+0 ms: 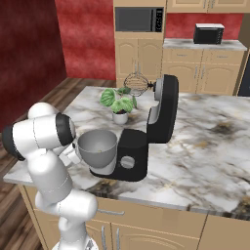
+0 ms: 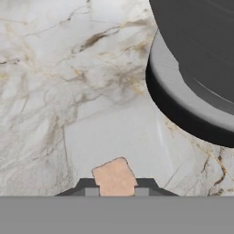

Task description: Add butter and sugar cubes to the stand mixer bowl and then turn on the stand mixer to begin making frosting.

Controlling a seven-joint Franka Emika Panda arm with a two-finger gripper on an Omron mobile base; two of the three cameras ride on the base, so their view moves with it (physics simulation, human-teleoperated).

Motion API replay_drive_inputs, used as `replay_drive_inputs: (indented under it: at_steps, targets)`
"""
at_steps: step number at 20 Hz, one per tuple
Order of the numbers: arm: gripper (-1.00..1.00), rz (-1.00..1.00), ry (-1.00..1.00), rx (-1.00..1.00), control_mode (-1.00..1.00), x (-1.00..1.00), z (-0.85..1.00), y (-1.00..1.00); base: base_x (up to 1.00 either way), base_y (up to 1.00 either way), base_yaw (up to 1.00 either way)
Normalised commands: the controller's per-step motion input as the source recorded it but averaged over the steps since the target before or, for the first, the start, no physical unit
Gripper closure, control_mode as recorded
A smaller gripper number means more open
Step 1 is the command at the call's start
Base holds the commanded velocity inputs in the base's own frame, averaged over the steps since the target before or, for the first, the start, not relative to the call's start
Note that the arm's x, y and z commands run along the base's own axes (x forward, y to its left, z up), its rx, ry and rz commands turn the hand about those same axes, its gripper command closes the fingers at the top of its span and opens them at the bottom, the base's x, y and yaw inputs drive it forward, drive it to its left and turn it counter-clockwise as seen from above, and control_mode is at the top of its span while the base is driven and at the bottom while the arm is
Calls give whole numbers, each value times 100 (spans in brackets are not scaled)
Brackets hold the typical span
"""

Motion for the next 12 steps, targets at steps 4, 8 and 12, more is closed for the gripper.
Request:
replay_drive_inputs:
  at_steps: [4, 8, 12]
  targets:
    - [100, 0, 0, 0, -100, 0, 0, 0, 0, 0, 0]
    - [100, 0, 0, 0, -100, 0, 0, 0, 0, 0, 0]
    - [100, 0, -3, 0, -100, -4, 2, 2, 0, 0, 0]
